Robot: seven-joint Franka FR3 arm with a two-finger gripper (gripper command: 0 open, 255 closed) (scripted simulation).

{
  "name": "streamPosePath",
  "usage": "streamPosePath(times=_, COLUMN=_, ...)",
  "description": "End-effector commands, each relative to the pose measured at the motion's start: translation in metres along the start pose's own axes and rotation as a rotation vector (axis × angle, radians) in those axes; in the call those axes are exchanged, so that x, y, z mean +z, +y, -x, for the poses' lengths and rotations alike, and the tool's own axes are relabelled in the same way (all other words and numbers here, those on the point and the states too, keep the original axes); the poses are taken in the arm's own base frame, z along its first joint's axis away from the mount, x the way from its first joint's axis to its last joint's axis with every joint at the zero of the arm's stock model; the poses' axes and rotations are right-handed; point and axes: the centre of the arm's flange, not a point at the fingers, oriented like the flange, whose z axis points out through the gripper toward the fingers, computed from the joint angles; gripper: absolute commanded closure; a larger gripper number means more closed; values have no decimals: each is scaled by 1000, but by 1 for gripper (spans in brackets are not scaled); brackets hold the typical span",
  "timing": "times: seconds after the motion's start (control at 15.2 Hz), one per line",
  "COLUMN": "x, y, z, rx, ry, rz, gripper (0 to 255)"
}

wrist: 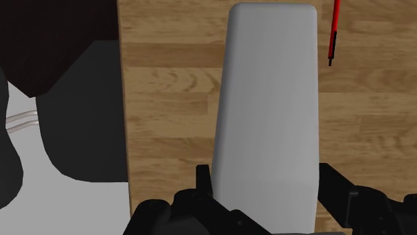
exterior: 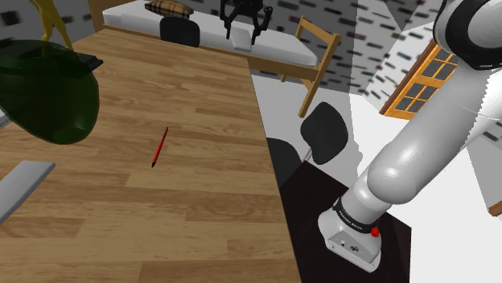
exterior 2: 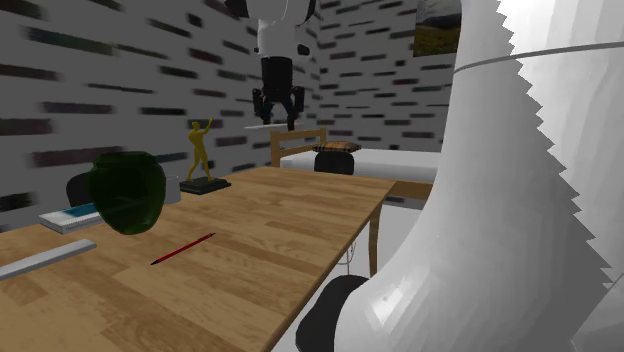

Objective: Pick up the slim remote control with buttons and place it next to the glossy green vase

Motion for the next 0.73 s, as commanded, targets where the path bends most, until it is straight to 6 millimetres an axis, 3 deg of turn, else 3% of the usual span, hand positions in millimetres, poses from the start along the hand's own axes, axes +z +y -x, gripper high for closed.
streamPosePath(times=0.0, x=0, y=-15, z=20, rx=2, ry=1, rz=0, gripper=255)
streamPosePath(times=0.66, x=-1, y=-91, z=128, rx=2, ry=1, rz=0, gripper=255)
